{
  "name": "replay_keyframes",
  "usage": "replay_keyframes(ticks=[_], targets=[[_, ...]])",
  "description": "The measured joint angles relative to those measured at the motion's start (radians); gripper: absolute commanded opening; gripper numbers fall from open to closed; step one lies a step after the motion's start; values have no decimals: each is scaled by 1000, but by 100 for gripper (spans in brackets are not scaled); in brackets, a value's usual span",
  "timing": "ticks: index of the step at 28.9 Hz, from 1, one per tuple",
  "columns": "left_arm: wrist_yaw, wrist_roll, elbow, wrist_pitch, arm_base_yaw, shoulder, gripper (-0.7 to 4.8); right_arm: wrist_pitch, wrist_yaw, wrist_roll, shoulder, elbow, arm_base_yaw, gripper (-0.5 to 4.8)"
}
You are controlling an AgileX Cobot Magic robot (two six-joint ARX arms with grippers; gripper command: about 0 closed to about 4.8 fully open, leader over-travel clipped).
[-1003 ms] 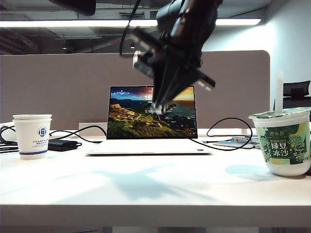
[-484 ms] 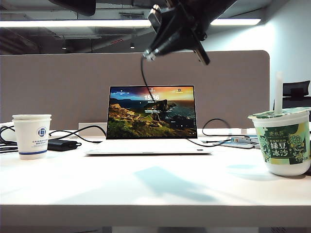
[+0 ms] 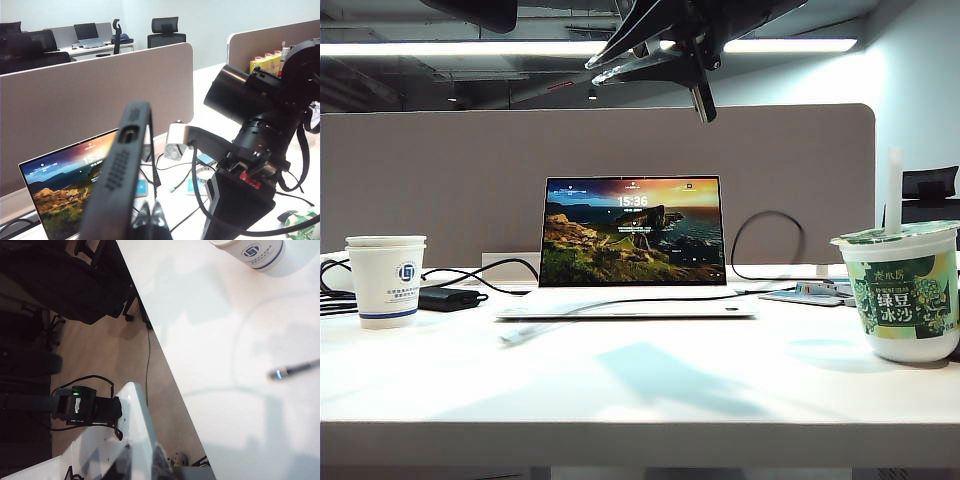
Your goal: Pick up the black phone, pick up the charger plug, insert the charger plug into the phone's charging port, and finally place the connected phone back on the desk.
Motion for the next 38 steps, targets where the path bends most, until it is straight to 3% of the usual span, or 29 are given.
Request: replay_keyframes(ticks=[7, 12, 15, 23, 29, 31, 34, 38], targets=[[0, 0, 0, 0, 0, 0, -7, 13, 5, -2, 0, -2, 0, 76], [0, 0, 0, 0, 0, -4, -7, 18, 84, 31, 3, -4, 15, 76], [-8, 0, 0, 12, 0, -18, -7, 18, 94, 122, 17, -4, 18, 76], [-92, 30, 0, 30, 1, -77, -7, 14, 257, 344, 105, -8, 72, 58], [-109, 44, 0, 29, -1, -103, -7, 134, 455, 545, 129, -8, 169, 56], [-113, 45, 0, 30, 0, -108, -7, 169, 527, 575, 138, -8, 193, 89], [-115, 45, 0, 29, 0, -119, -7, 237, 587, 614, 148, -8, 218, 210], [-115, 45, 0, 29, 0, -132, -7, 344, 628, 707, 178, -8, 251, 224]])
